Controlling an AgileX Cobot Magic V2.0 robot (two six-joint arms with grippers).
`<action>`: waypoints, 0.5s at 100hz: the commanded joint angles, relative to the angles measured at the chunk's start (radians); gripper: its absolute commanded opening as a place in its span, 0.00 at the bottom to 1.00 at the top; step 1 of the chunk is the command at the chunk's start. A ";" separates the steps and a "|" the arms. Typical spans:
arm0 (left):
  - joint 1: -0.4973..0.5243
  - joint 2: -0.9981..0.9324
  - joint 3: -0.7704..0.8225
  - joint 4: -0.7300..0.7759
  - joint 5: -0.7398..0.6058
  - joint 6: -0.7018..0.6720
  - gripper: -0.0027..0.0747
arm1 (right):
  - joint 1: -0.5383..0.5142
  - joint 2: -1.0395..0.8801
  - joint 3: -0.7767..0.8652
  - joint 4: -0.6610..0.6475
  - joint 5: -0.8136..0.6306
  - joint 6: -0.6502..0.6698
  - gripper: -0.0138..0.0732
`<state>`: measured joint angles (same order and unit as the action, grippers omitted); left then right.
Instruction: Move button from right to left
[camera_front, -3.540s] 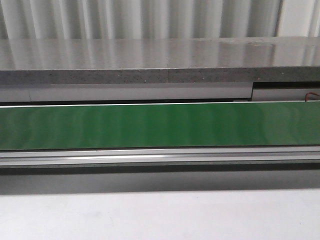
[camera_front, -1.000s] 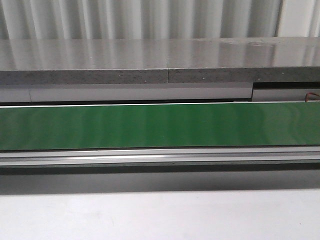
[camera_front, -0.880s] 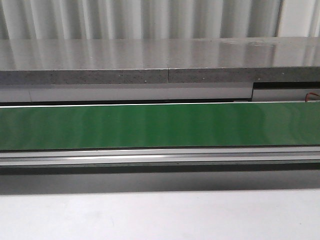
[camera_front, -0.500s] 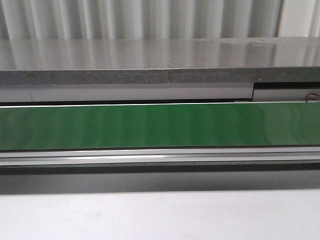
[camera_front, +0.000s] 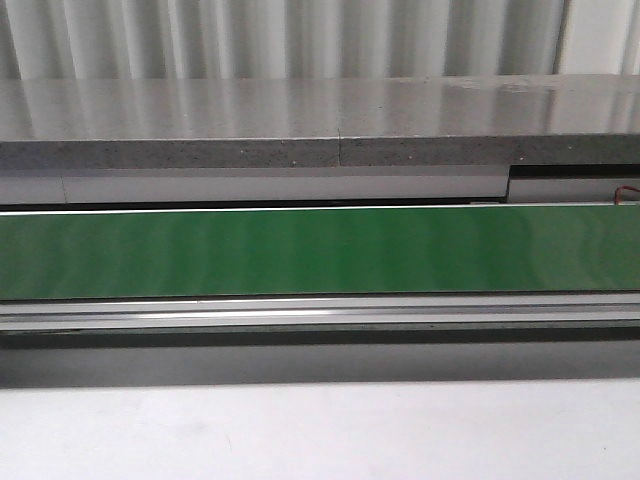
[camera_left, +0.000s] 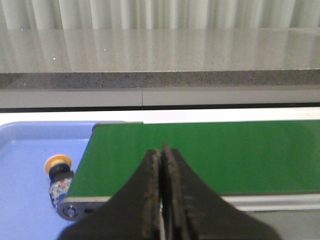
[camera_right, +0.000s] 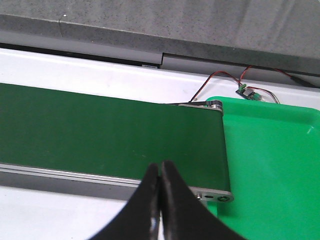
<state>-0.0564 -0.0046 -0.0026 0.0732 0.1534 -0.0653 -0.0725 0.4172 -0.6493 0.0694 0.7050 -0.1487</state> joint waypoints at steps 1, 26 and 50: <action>-0.009 -0.035 0.027 0.037 -0.153 -0.057 0.01 | 0.000 0.005 -0.023 0.002 -0.071 -0.010 0.08; -0.009 -0.035 0.025 0.028 -0.170 -0.057 0.01 | 0.000 0.005 -0.023 0.002 -0.071 -0.010 0.08; -0.009 -0.035 0.025 0.028 -0.170 -0.057 0.01 | 0.000 0.005 -0.023 0.002 -0.071 -0.010 0.08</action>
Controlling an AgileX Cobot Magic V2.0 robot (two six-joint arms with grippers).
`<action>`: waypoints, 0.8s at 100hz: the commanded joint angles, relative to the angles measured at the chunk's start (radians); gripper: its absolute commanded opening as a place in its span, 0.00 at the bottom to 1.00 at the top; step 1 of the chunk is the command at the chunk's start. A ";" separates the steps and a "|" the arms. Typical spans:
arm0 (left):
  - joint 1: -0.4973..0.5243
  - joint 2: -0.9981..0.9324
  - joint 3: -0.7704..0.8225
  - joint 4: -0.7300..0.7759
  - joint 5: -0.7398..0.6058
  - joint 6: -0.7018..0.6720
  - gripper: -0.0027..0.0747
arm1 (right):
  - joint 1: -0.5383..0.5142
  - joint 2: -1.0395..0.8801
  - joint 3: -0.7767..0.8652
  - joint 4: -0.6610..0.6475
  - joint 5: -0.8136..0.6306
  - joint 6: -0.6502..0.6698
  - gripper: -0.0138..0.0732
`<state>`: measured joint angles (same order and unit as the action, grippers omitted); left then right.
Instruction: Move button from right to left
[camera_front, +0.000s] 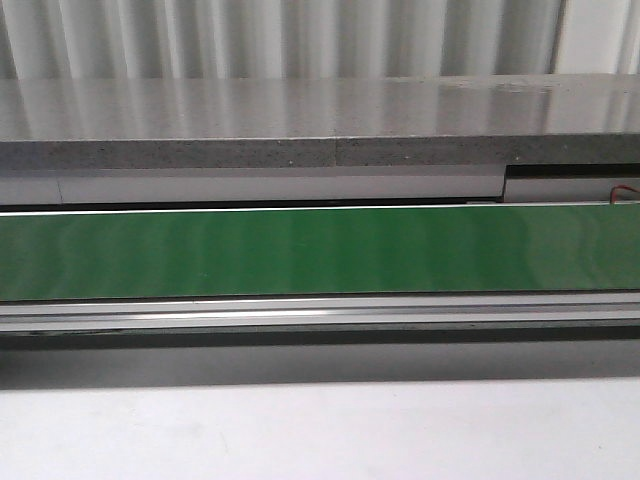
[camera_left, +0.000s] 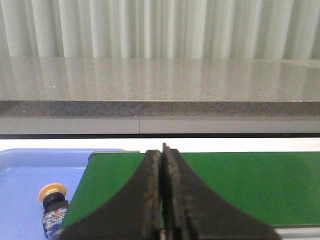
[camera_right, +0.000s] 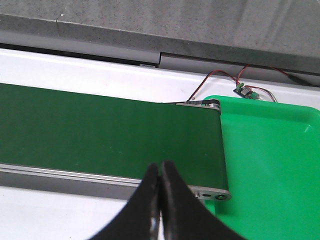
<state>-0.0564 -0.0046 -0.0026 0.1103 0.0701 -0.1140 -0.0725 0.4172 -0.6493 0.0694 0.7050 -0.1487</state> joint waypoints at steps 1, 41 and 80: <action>-0.009 -0.035 0.025 -0.009 -0.086 -0.009 0.01 | 0.000 0.005 -0.023 0.002 -0.071 -0.010 0.08; -0.009 -0.035 0.025 -0.009 -0.086 -0.009 0.01 | 0.000 0.005 -0.023 0.002 -0.071 -0.010 0.08; -0.009 -0.035 0.025 -0.009 -0.086 -0.009 0.01 | 0.003 -0.023 0.037 -0.007 -0.146 -0.010 0.08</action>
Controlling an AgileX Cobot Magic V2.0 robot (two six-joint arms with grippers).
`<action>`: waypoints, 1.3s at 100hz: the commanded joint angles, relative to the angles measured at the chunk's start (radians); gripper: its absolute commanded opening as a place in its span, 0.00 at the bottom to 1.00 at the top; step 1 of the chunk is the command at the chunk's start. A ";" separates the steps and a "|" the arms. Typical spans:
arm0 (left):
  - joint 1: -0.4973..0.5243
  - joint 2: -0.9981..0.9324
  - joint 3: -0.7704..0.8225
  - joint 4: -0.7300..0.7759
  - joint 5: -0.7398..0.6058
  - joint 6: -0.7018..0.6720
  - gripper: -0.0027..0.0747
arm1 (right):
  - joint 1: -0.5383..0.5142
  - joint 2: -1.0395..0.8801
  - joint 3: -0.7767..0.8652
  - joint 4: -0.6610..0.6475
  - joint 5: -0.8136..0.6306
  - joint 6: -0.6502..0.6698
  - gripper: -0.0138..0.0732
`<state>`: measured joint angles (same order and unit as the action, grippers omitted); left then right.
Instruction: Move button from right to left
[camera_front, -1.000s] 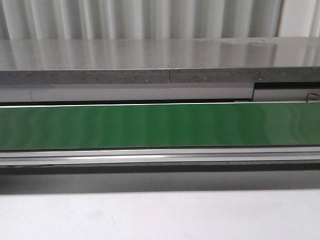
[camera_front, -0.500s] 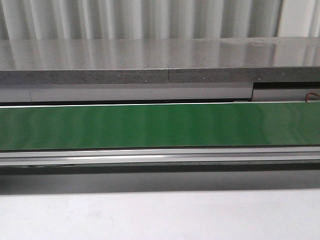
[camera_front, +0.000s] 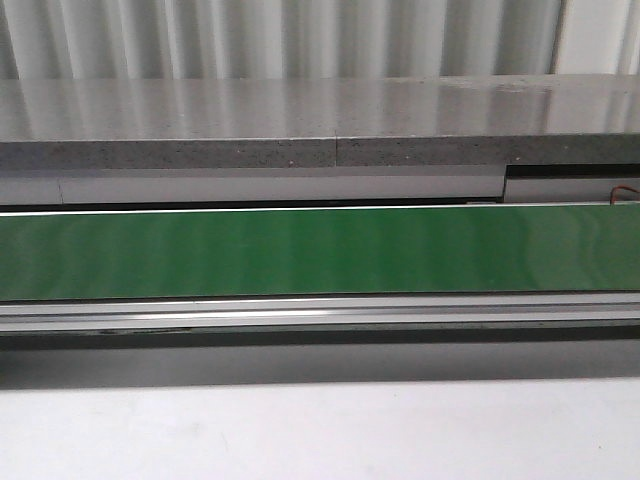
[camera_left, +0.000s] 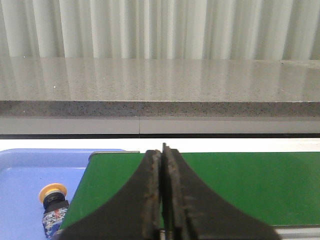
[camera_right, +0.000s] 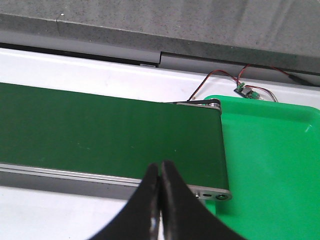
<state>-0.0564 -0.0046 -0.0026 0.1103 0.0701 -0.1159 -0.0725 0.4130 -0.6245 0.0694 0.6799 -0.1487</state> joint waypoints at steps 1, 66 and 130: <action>-0.009 -0.035 0.025 -0.009 -0.086 -0.007 0.01 | 0.005 -0.027 0.019 -0.007 -0.136 -0.010 0.08; -0.009 -0.035 0.025 -0.009 -0.086 -0.007 0.01 | 0.064 -0.438 0.617 -0.031 -0.652 0.132 0.08; -0.009 -0.035 0.025 -0.009 -0.086 -0.007 0.01 | 0.101 -0.438 0.635 -0.083 -0.668 0.193 0.08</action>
